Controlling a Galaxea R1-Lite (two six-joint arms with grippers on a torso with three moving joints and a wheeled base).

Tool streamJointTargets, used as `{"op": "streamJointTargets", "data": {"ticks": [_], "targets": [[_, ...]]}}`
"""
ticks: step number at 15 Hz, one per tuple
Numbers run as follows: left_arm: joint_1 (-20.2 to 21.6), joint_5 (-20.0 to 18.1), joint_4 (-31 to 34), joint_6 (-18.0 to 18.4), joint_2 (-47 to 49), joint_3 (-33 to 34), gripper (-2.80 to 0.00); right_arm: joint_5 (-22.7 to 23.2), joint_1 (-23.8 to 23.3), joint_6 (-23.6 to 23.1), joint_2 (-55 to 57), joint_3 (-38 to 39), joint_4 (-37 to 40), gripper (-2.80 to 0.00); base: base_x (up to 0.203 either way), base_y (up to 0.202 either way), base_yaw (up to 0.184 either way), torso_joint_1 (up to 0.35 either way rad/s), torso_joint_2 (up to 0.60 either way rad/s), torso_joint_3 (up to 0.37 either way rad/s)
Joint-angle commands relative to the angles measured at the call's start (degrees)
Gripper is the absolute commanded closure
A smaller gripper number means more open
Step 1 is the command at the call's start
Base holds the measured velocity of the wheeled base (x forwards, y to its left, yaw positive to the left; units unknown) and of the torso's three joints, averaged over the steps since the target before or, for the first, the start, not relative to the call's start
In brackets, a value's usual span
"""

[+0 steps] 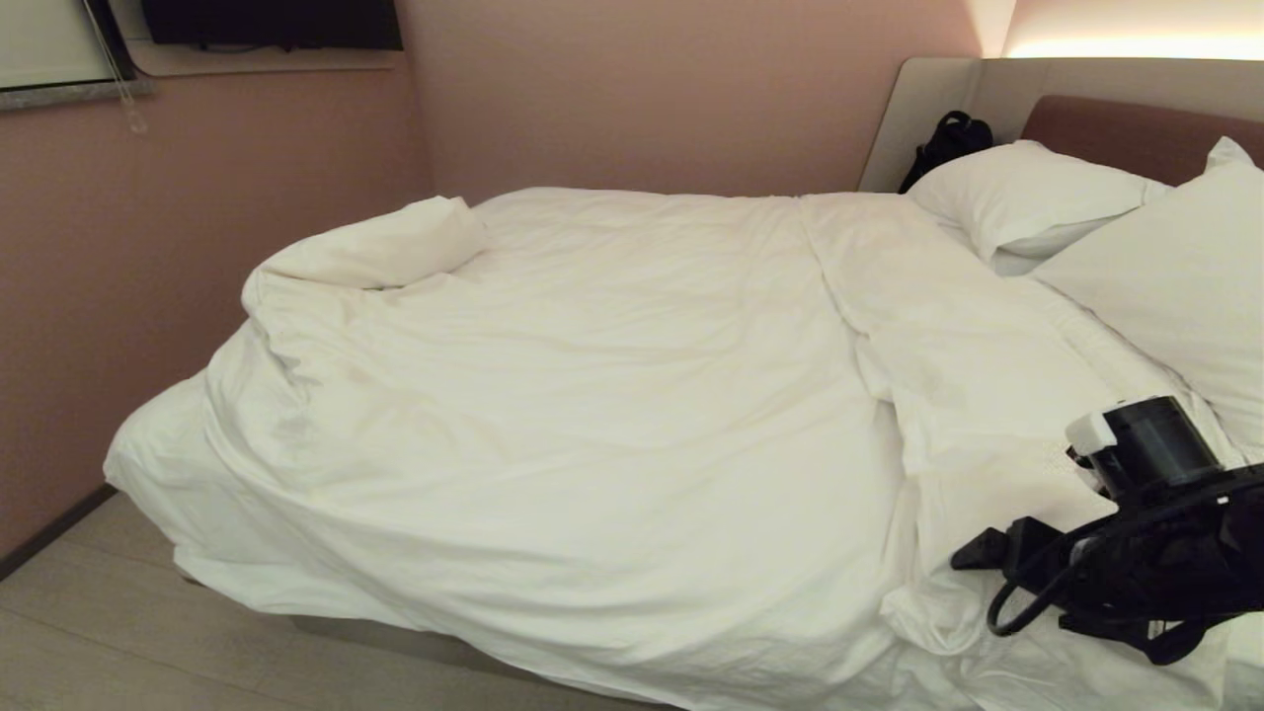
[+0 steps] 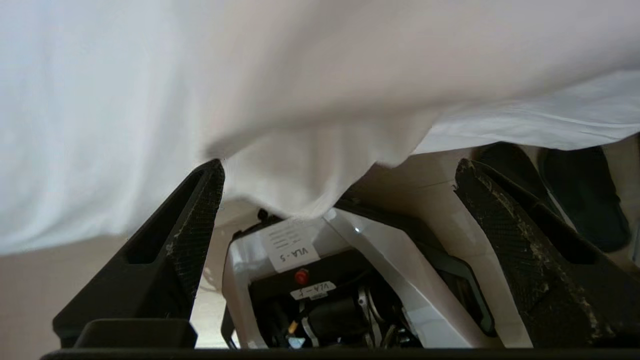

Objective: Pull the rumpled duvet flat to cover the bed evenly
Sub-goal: Flatten the corners of the folded blanket

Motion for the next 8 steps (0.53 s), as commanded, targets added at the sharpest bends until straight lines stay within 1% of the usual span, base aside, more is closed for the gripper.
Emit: {"op": "streamJointTargets", "data": {"ticks": [1, 8], "targets": [[0.02, 0.0, -0.02, 0.01, -0.02, 0.05, 0.0, -0.08, 1.85, 0.21, -2.57, -0.3, 1.91, -2.8, 0.0, 0.0, 0.0, 0.0, 0.0, 0.0], [0.02, 0.0, -0.02, 0.01, -0.02, -0.04, 0.0, -0.01, 2.03, -0.03, 9.52, -3.03, 0.35, -2.8, 0.0, 0.0, 0.0, 0.0, 0.0, 0.0]]}}
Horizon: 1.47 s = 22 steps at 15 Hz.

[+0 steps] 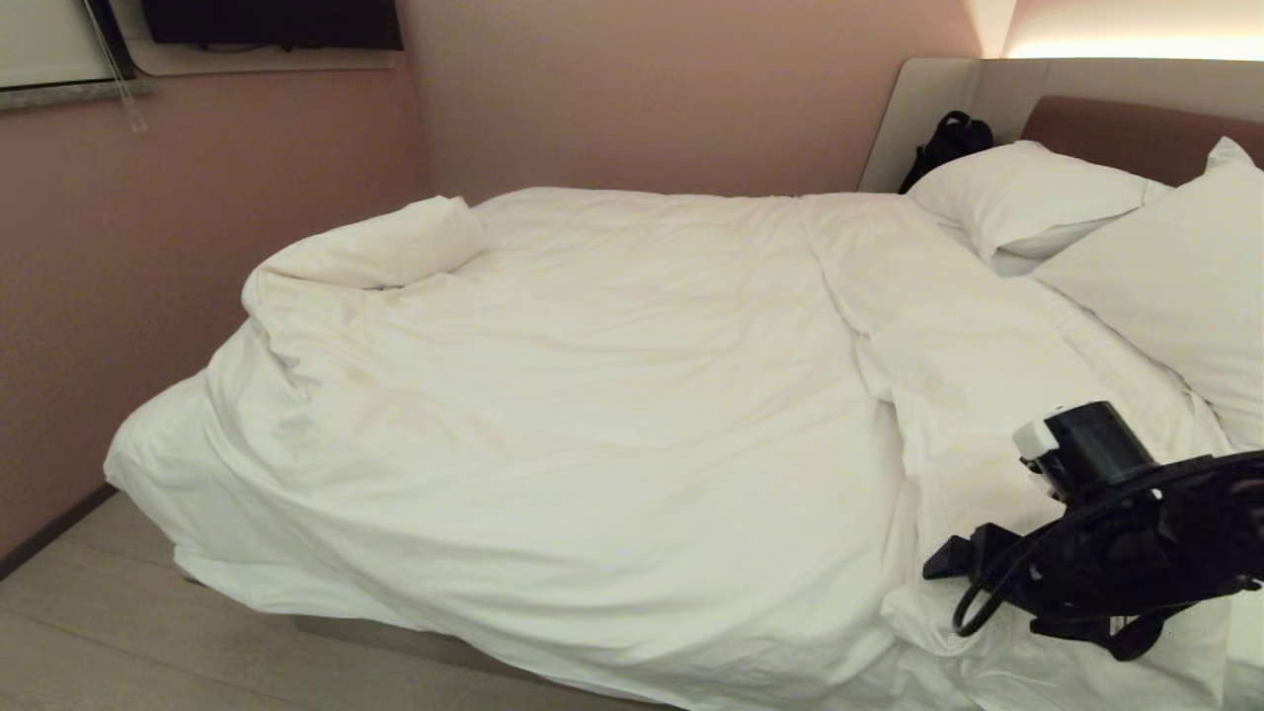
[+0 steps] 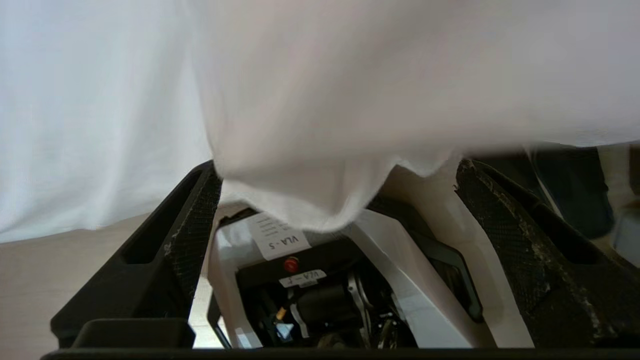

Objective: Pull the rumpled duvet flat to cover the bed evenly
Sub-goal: Flatten the corners of the folded blanket

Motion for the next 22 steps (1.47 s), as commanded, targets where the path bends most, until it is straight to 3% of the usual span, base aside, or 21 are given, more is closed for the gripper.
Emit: {"op": "streamJointTargets", "data": {"ticks": [1, 8, 14, 15, 22], "targets": [[0.02, 0.0, -0.01, 0.05, -0.02, 0.04, 0.0, -0.05, 0.31, 0.17, 4.93, -0.16, -2.14, -2.8, 0.0, 0.0, 0.0, 0.0, 0.0, 0.0], [0.02, 0.0, -0.01, 0.05, -0.02, 0.05, 0.0, -0.28, 0.73, 0.1, 10.66, 0.45, -9.14, -2.8, 0.0, 0.0, 0.0, 0.0, 0.0, 0.0], [0.02, 0.0, -0.01, 0.05, -0.02, -0.01, 0.0, -2.59, 0.63, 0.25, 12.77, 0.44, -9.72, -2.8, 0.0, 0.0, 0.0, 0.0, 0.0, 0.0], [0.02, 0.0, -0.01, 0.05, -0.02, 0.06, 0.0, -2.6, 0.63, 0.25, 12.49, 0.5, -9.72, 0.0, 0.0, 0.0, 0.0, 0.0, 0.0, 0.0], [0.02, 0.0, -0.01, 0.05, -0.02, -0.01, 0.0, -2.59, 0.63, 0.3, 9.83, 1.07, -9.16, 0.0, 0.0, 0.0, 0.0, 0.0, 0.0, 0.0]]}}
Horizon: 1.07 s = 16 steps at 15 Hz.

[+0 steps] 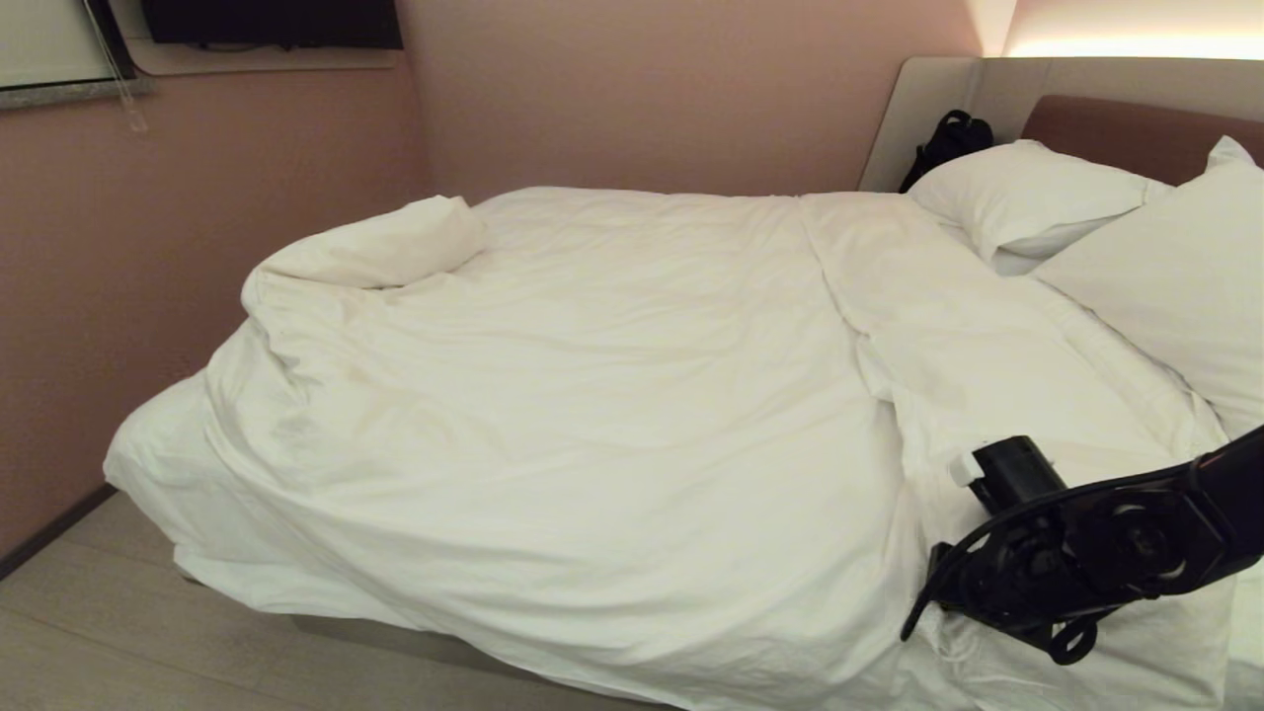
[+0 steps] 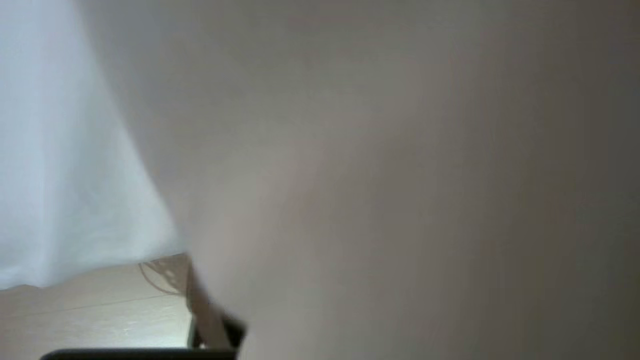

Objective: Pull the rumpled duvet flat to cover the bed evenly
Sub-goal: Flatten the corners of the folded blanket

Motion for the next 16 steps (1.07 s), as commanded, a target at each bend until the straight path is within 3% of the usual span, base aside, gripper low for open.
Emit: {"op": "streamJointTargets", "data": {"ticks": [1, 4, 8, 11, 16], "targets": [[0.02, -0.03, -0.01, 0.01, -0.02, -0.04, 0.0, -0.04, 0.02, 0.15, -1.9, 0.69, 0.18, 0.0, 0.0, 0.0, 0.0, 0.0, 0.0, 0.0], [0.02, -0.03, -0.01, 0.01, -0.02, -0.04, 0.0, -0.08, 0.08, -0.12, -6.0, 2.82, 1.03, 0.0, 0.0, 0.0, 0.0, 0.0, 0.0, 0.0], [0.02, -0.03, -0.01, 0.01, -0.02, -0.04, 0.0, 0.01, 0.2, -1.8, -12.9, 3.69, 12.29, 0.0, 0.0, 0.0, 0.0, 0.0, 0.0, 0.0], [0.02, -0.03, -0.01, 0.01, -0.02, -0.03, 0.0, 0.29, 1.07, -7.77, -15.43, 5.16, 20.5, 0.0, 0.0, 0.0, 0.0, 0.0, 0.0, 0.0], [0.02, -0.03, -0.01, 0.01, -0.02, -0.04, 0.0, 0.6, 3.36, -12.83, -12.73, 9.37, 20.58, 0.0, 0.0, 0.0, 0.0, 0.0, 0.0, 0.0]]}}
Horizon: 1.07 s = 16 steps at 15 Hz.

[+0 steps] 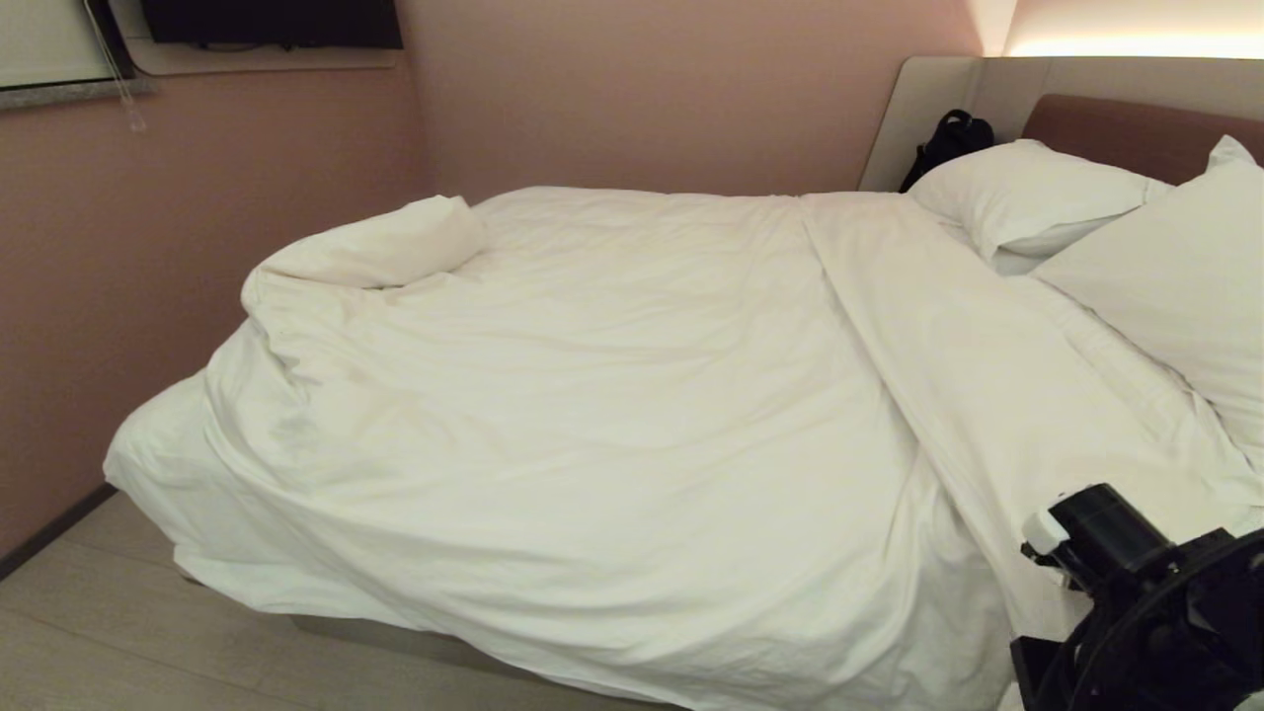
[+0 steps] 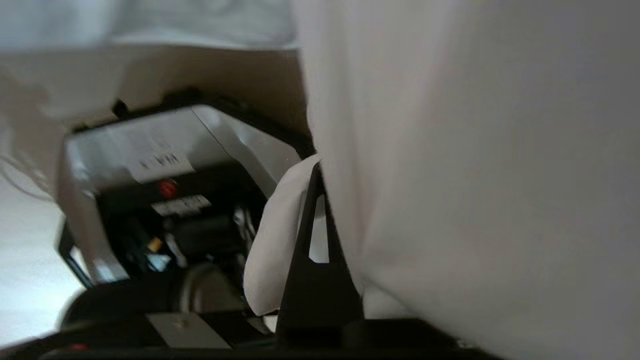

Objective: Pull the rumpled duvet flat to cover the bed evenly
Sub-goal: Flatten the corners of the folded blanket

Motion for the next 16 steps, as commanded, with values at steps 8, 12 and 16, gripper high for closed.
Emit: {"op": "streamJointTargets", "data": {"ticks": [8, 12, 16], "targets": [[0.02, -0.02, 0.02, 0.04, -0.02, 0.01, 0.0, -0.02, 6.0, -1.44, 6.65, 2.05, -4.43, 0.0, 0.0, 0.0, 0.0, 0.0, 0.0, 0.0], [0.02, -0.02, 0.02, 0.04, -0.02, 0.03, 0.0, 0.14, 6.34, -0.91, 6.58, 2.44, -5.88, -2.8, 0.0, 0.0, 0.0, 0.0, 0.0, 0.0], [0.02, -0.02, 0.02, 0.04, -0.02, 0.0, 0.0, 0.1, 7.37, -0.82, 1.25, 3.62, -5.57, -2.8, 0.0, 0.0, 0.0, 0.0, 0.0, 0.0]]}}
